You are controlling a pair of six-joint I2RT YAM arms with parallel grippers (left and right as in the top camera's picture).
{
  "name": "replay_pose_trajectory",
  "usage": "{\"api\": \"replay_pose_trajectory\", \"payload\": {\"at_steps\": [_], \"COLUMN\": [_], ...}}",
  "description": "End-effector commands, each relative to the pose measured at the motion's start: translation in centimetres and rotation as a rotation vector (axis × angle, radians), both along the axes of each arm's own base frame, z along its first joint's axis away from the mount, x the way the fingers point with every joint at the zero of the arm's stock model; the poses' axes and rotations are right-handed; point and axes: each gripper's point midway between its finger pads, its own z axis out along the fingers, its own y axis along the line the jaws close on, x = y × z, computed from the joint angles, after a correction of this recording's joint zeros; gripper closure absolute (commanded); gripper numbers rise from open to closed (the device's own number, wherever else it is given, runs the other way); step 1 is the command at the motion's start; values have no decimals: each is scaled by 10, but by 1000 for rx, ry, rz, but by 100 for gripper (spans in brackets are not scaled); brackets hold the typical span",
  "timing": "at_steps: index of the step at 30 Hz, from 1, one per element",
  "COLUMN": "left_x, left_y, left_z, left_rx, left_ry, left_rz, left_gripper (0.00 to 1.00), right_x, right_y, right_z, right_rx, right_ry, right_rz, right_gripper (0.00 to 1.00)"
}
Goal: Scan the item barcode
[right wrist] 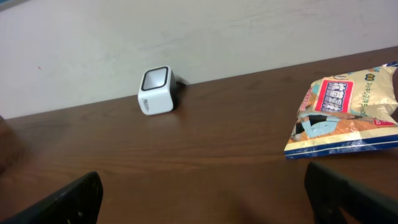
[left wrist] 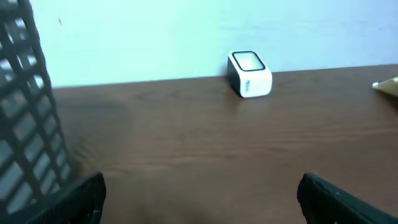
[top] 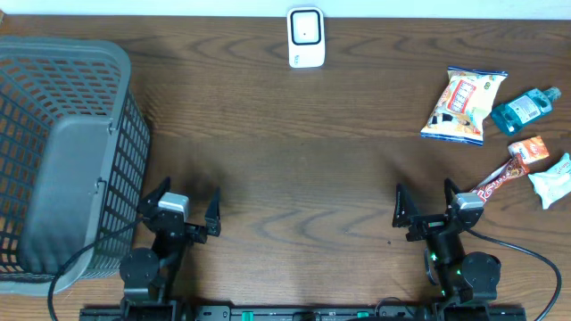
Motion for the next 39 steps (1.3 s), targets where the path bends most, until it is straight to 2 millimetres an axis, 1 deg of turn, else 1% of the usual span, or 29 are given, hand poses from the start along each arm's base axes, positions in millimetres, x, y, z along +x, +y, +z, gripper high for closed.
{"api": "replay_pose_trajectory", "payload": {"at_steps": [1, 8, 13, 18, 39], "left_x": [-2, -4, -2, 0, 0], "left_y": [-1, -9, -4, 5, 6], "left_z": [-13, -11, -11, -13, -12], "left_rx": [59, 59, 62, -3, 1], "left_ry": [21, 13, 14, 36, 31], "left_rz": [-14, -43, -15, 47, 51], "left_gripper": [1, 1, 1, 1, 2], "right_x": [0, 0, 0, 0, 0], "right_y": [2, 2, 2, 2, 2], "right_z": [-1, -1, -1, -1, -1], "right_rx": [4, 4, 4, 4, 4], "right_ry": [2, 2, 2, 2, 2], "right_rz": [4, 4, 4, 4, 4], "right_gripper": [1, 1, 1, 1, 1]}}
